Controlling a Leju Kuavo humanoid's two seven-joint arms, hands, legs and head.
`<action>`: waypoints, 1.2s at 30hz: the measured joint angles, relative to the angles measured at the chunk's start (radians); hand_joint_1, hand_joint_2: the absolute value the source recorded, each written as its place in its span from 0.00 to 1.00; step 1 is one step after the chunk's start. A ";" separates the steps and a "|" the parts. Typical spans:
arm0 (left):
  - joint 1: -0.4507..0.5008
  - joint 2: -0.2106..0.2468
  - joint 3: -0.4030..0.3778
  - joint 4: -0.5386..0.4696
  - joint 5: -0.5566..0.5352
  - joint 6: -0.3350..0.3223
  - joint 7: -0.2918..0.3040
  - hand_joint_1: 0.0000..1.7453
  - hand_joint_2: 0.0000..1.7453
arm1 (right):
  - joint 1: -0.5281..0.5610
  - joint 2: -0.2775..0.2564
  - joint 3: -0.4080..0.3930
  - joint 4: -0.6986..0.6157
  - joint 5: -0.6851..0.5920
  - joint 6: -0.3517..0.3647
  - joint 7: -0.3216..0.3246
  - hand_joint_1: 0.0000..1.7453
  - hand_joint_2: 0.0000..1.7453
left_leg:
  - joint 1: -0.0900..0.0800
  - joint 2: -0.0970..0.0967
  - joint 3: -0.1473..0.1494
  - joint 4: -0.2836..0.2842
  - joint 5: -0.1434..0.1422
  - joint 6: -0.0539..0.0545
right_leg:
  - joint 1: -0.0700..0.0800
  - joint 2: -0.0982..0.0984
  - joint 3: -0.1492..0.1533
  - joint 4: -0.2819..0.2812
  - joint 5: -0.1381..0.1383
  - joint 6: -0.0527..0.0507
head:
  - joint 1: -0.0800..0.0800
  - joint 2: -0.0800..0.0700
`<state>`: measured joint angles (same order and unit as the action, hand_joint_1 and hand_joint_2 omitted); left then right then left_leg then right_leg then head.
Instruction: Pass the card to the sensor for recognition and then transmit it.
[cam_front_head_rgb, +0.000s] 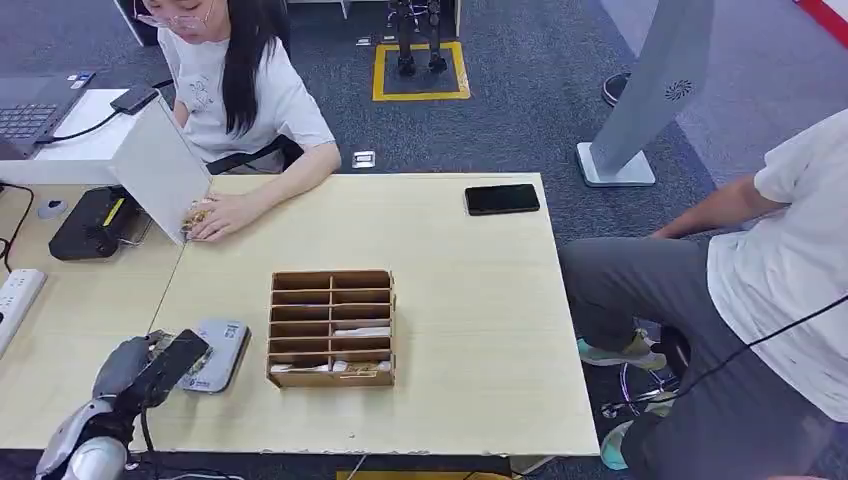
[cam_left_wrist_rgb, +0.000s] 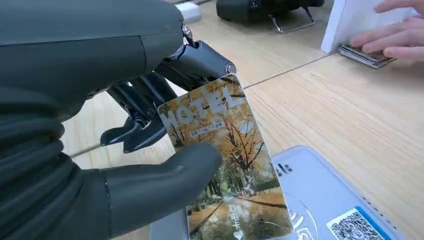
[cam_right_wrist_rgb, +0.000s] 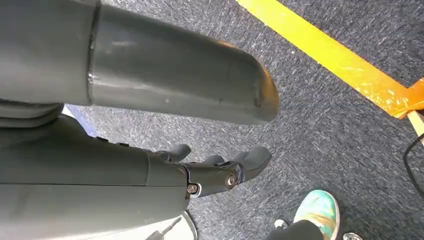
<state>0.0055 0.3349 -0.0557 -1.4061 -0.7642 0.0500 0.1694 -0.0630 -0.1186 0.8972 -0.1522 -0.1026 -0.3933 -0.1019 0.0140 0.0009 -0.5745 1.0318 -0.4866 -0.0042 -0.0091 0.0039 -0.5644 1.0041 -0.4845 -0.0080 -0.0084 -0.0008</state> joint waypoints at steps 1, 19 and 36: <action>-0.001 0.001 0.000 0.001 -0.030 0.002 0.002 1.00 1.00 | 0.000 0.000 0.000 0.000 0.000 0.000 0.000 0.00 0.00 | 0.000 0.000 0.000 0.000 0.000 0.000 | 0.000 0.000 0.000 0.000 0.000 0.000 | 0.000 0.000; -0.005 0.000 0.001 0.003 -0.062 -0.028 -0.007 1.00 1.00 | 0.000 0.000 0.001 0.000 0.004 0.000 0.000 0.00 0.00 | 0.000 0.000 0.000 0.000 0.000 0.000 | 0.000 0.000 0.000 0.000 0.000 0.000 | 0.000 0.000; 0.015 -0.151 0.116 -0.163 1.022 -0.119 -0.265 1.00 1.00 | -0.002 0.002 0.023 -0.001 0.013 -0.011 -0.003 0.00 0.00 | 0.000 0.000 0.000 0.000 0.000 0.000 | 0.000 -0.001 0.000 0.000 0.000 0.000 | 0.000 0.000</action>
<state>0.0201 0.1839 0.0603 -1.5694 0.2579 -0.0690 -0.0954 -0.0652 -0.1171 0.9205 -0.1534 -0.0900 -0.4047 -0.1049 0.0138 0.0004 -0.5744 1.0322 -0.4866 -0.0042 -0.0092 0.0032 -0.5643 1.0039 -0.4844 -0.0080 -0.0084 -0.0008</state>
